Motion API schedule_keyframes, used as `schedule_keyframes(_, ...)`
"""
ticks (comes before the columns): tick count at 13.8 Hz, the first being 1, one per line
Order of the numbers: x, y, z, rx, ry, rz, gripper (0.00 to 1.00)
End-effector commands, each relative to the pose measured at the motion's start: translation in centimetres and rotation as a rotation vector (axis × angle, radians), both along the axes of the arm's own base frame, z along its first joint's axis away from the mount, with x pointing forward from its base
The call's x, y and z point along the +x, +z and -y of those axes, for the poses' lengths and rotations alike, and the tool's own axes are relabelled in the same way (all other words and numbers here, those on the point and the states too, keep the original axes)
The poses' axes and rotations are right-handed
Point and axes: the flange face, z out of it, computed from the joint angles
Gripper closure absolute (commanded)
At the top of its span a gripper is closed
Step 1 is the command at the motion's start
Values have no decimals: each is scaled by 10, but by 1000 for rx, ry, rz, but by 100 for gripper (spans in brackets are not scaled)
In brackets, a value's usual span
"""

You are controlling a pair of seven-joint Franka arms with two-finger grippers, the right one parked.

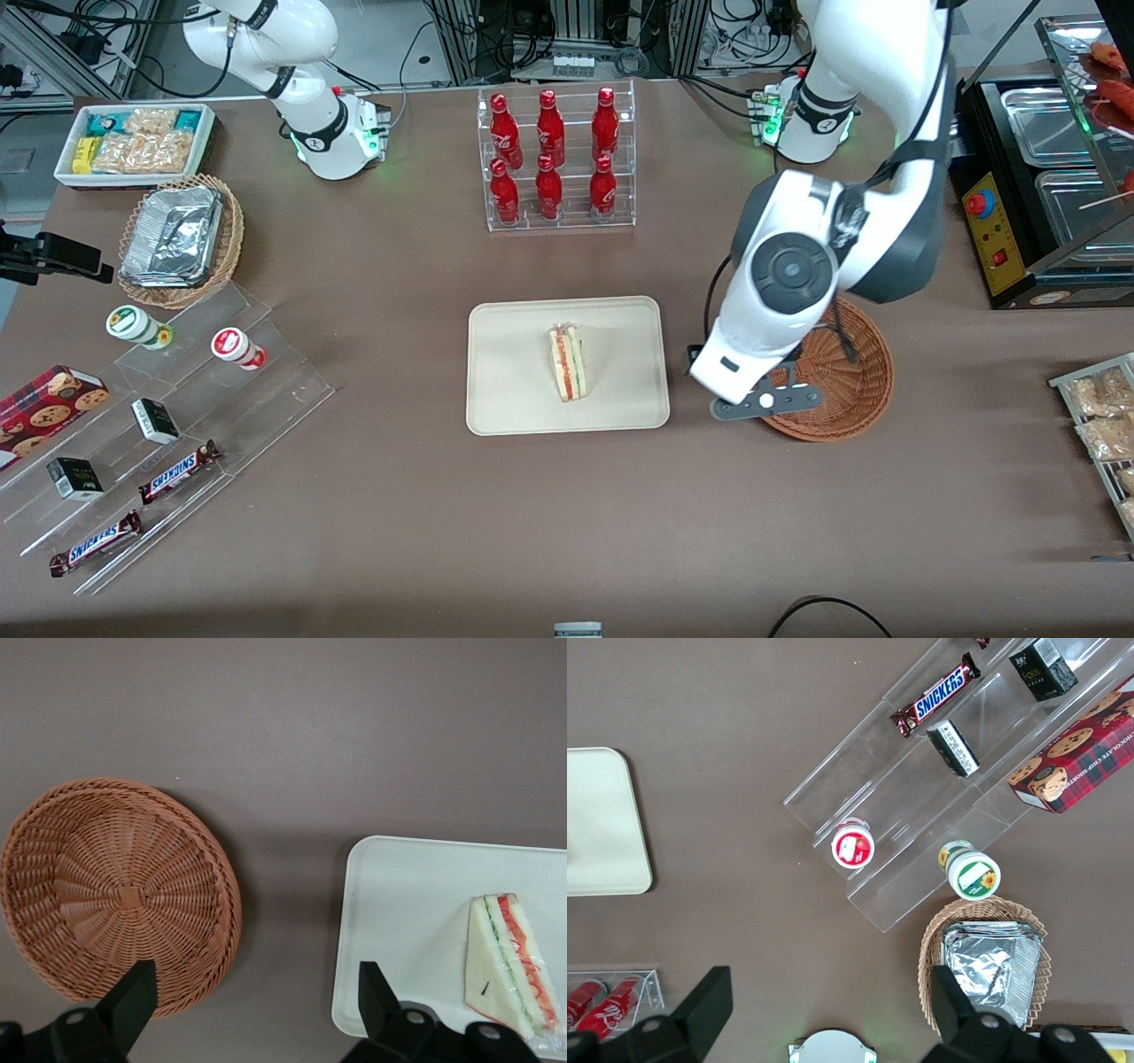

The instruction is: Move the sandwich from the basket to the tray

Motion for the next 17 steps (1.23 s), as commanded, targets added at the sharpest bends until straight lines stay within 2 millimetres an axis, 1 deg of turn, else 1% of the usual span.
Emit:
schedule_keyframes(1, -7, 24, -37, -65, 6, -23, 0)
schedule_keyframes(2, -3, 29, -54, -70, 26, -22, 0)
schedule_keyframes(3, -8, 37, -59, -80, 12, -29, 0)
schedule_keyframes(4, -10, 45, -76, -73, -26, -36, 0)
schedule_keyframes(5, -16, 56, -88, -76, -75, -45, 0)
schedule_keyframes(6, -18, 62, -103, -81, -88, -49, 0)
schedule_keyframes(11, -35, 91, -162, -91, -167, -73, 0)
schedule_keyframes(12, -40, 97, -171, -85, -191, -87, 0)
schedule_keyframes(13, -44, 107, -186, -86, -216, -88, 0)
schedule_keyframes(15, -53, 121, -216, -90, -247, -110, 0)
schedule_keyframes(16, -59, 130, -227, -89, -262, -114, 0)
schedule_keyframes(17, -66, 137, -233, -86, -275, -128, 0)
